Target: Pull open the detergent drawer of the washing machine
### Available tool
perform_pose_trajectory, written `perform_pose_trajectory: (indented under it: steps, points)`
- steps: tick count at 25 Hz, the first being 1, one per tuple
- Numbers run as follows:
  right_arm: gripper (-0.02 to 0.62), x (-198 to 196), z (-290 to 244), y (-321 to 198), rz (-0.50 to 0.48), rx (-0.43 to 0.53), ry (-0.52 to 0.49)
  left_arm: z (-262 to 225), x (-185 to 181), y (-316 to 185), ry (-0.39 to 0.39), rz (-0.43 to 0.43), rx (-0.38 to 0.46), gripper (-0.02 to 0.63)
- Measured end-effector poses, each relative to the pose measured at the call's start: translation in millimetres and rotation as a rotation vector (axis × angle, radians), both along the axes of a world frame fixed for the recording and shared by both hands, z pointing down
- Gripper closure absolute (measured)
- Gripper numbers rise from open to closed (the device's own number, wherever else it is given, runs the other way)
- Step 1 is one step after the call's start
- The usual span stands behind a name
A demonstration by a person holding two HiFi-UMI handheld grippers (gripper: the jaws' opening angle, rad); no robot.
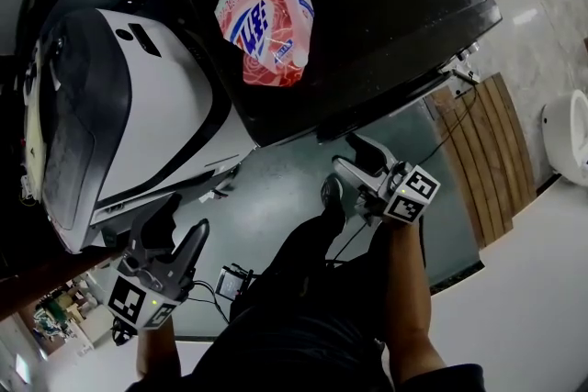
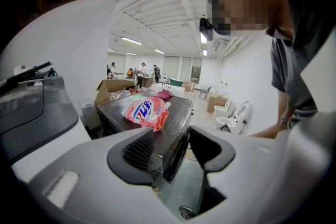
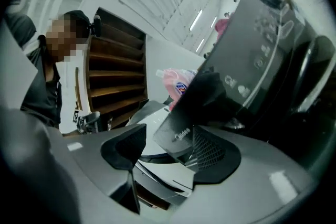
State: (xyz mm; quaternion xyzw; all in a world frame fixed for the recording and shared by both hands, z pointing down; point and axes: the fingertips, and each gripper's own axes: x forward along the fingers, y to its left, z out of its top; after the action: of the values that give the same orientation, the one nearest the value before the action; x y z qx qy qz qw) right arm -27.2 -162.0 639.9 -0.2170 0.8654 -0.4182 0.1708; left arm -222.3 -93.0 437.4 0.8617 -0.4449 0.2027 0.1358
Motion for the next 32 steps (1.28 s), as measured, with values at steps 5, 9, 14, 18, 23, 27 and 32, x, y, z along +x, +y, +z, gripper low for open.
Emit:
perform_pose_trajectory:
  steps: [5, 9, 14, 18, 23, 27, 32]
  points:
    - [0.342, -37.9, 65.6, -7.9, 0.032, -0.217, -0.213, 4.6, -4.4, 1.4, -0.001, -0.015, -0.006, 0.339]
    - [0.342, -45.2, 64.1, -28.8, 0.102, -0.221, -0.408, 11.2, -10.9, 7.2, -0.007, -0.031, -0.019, 0.339]
    - [0.342, -46.8, 48.0, -41.2, 0.120, -0.168, -0.480, 20.1, -21.4, 16.1, 0.001, -0.055, -0.044, 0.339]
    - [0.339, -47.9, 47.1, -42.9, 0.091, -0.172, -0.468, 26.5, -23.7, 21.7, 0.008, -0.056, -0.053, 0.339]
    - [0.344, -45.3, 47.7, -40.4, 0.104, -0.166, -0.482, 29.9, -29.2, 29.0, 0.005, -0.065, -0.059, 0.339]
    - [0.365, -29.4, 45.7, -11.4, 0.122, -0.145, -0.492, 31.2, -39.5, 30.6, 0.017, -0.094, -0.068, 0.339]
    - [0.368, 4.9, 45.8, 46.0, 0.103, -0.159, -0.490, 26.9, -31.9, 27.4, 0.044, -0.095, -0.064, 0.339]
